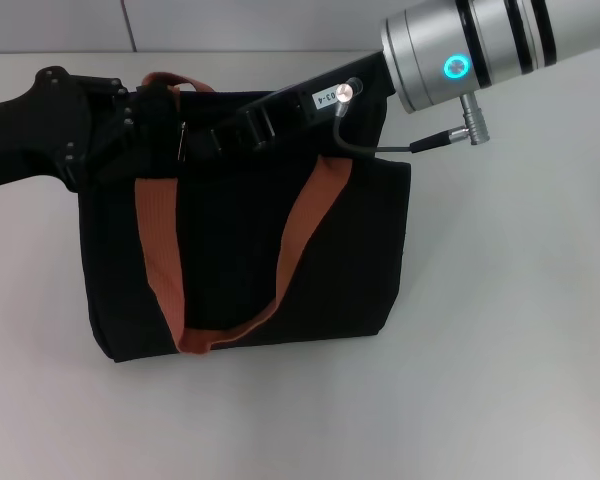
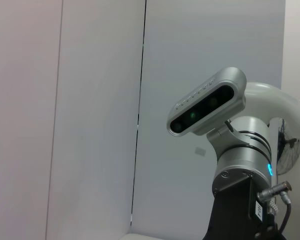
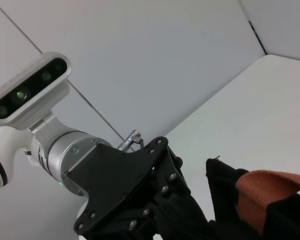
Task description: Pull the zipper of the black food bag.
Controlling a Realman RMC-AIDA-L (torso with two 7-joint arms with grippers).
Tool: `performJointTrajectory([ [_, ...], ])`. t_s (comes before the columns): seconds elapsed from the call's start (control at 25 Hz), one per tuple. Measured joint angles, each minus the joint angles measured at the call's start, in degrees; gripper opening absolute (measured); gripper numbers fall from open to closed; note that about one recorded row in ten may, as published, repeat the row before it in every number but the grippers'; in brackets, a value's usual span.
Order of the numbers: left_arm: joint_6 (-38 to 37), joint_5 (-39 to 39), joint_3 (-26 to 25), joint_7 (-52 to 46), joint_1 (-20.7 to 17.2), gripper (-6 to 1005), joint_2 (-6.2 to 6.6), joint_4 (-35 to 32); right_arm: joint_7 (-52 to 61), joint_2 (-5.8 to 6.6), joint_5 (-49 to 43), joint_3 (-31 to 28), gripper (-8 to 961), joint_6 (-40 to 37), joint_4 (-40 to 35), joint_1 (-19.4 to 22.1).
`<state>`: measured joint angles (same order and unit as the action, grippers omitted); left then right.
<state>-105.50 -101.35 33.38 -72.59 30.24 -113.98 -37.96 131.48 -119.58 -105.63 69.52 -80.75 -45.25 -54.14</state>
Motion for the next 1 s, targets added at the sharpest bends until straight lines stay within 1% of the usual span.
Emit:
performJointTrajectory([
  [0.2,0.0,0.0,0.0,0.0,0.1,61,-0.09,0.0,0.3,-0.02,1.3,0.4,0,0.6,0.3,0.0],
  [0.44,0.2,0.0,-0.3,0.1,0.1,63,-0.11,0.0,0.2,0.04,3.6,-0.1,85,0.6,0.5,1.1],
  [0.56,0.3,0.0,-0.3,0.1,0.1,63,-0.1,0.0,0.2,0.13,3.7,-0.2,255,0.4,0.5,1.5],
  [0.76,0.3,0.0,-0.2,-0.1,0.2,65,-0.08,0.0,0.4,0.19,3.7,-0.2,285,0.7,0.6,1.8],
  [1.0,0.3,-0.1,-0.2,-0.2,0.3,66,-0.11,0.0,0.4,0.24,3.3,0.5,253,1.2,2.0,0.6],
])
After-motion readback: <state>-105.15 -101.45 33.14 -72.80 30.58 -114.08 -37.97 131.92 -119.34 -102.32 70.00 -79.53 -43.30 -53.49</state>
